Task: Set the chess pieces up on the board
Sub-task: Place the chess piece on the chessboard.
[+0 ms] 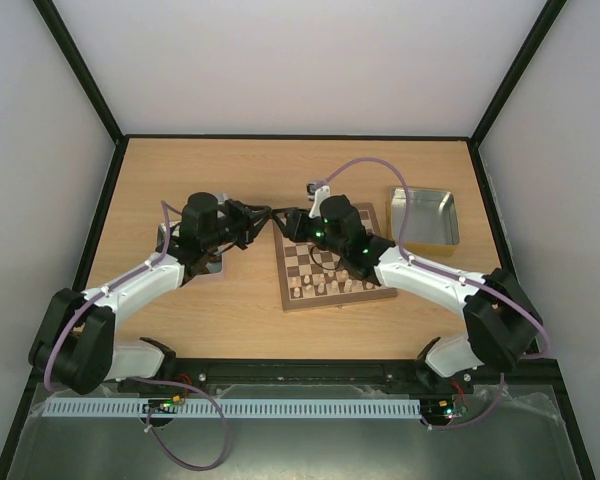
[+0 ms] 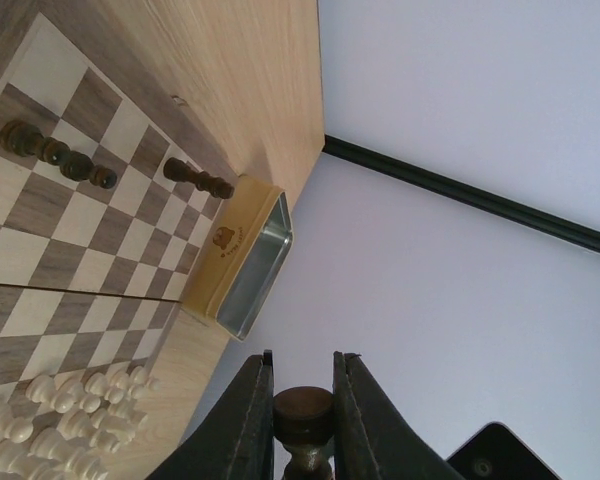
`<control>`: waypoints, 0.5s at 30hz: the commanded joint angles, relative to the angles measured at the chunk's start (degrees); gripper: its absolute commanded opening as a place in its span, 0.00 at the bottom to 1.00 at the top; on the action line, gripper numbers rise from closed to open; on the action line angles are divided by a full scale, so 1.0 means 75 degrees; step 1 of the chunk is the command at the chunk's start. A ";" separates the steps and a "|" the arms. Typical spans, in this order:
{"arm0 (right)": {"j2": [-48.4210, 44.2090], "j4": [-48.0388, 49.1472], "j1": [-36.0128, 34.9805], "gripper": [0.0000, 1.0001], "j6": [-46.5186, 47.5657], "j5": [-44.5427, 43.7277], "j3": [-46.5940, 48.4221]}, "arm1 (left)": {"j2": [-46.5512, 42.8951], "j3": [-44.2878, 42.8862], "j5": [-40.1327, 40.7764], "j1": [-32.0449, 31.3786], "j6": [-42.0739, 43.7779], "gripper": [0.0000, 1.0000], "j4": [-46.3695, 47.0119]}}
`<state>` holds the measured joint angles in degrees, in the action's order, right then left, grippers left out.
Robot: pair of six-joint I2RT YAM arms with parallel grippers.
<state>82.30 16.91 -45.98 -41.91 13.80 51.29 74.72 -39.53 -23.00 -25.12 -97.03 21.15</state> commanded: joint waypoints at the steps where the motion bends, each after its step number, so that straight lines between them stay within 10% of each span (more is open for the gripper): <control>1: 0.0221 0.0038 -0.0094 0.37 0.0295 -0.0051 0.0289 | -0.0042 0.0119 0.0023 -0.0049 -0.0286 0.11 0.0379; 15: 0.0593 -0.0581 -0.0199 0.27 0.0709 -0.0275 0.0840 | -0.0039 0.0206 -0.0108 -0.0082 -0.0427 0.11 0.0567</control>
<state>86.54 14.41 -47.13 -37.93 14.22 54.89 74.74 -38.96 -22.96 -25.43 -99.50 23.79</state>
